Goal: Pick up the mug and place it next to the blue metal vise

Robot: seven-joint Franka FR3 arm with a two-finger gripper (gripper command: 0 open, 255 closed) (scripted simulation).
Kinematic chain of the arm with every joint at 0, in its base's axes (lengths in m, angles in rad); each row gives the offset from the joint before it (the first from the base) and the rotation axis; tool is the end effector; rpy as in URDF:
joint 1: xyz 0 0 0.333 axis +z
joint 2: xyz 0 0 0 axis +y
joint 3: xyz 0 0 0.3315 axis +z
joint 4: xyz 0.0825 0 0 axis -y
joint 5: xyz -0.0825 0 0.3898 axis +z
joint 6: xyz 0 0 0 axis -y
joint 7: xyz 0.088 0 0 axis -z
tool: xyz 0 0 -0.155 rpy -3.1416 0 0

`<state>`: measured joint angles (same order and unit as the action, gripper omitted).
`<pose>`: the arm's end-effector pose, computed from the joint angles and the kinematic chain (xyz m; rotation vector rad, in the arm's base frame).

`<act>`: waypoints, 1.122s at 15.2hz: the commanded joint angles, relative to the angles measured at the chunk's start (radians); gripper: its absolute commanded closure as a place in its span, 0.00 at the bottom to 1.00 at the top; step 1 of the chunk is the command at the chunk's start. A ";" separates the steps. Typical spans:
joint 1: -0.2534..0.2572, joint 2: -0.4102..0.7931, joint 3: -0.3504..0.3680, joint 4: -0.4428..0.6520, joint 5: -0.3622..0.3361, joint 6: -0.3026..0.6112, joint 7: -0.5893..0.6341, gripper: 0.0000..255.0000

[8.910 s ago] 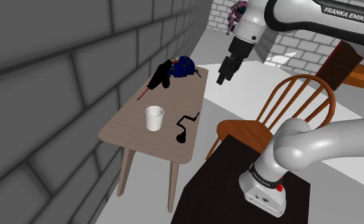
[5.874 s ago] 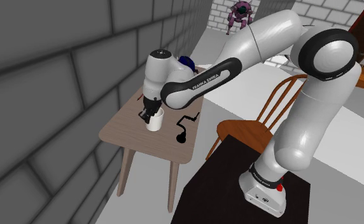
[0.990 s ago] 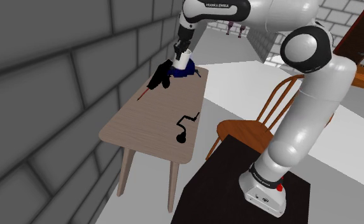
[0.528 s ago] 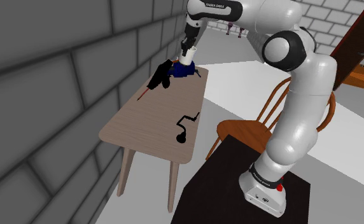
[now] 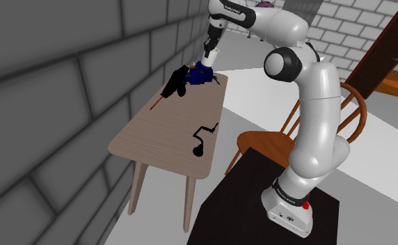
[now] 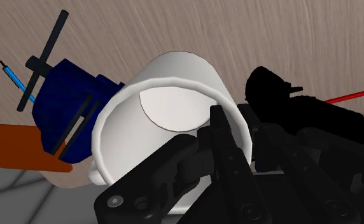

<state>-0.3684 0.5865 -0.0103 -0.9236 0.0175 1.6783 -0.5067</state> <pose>0.6977 -0.2723 0.5314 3.0644 0.1991 0.2418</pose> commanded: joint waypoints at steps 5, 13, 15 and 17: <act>-0.004 -0.023 -0.001 -0.116 0.002 0.094 -0.007 1.00; -0.003 -0.048 -0.001 -0.265 0.002 0.218 -0.009 1.00; -0.003 -0.050 -0.001 -0.295 0.002 0.246 -0.009 1.00; -0.003 -0.050 -0.001 -0.322 0.002 0.273 -0.010 1.00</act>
<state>-0.3718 0.5362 -0.0108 -1.2320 0.0197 1.9363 -0.5170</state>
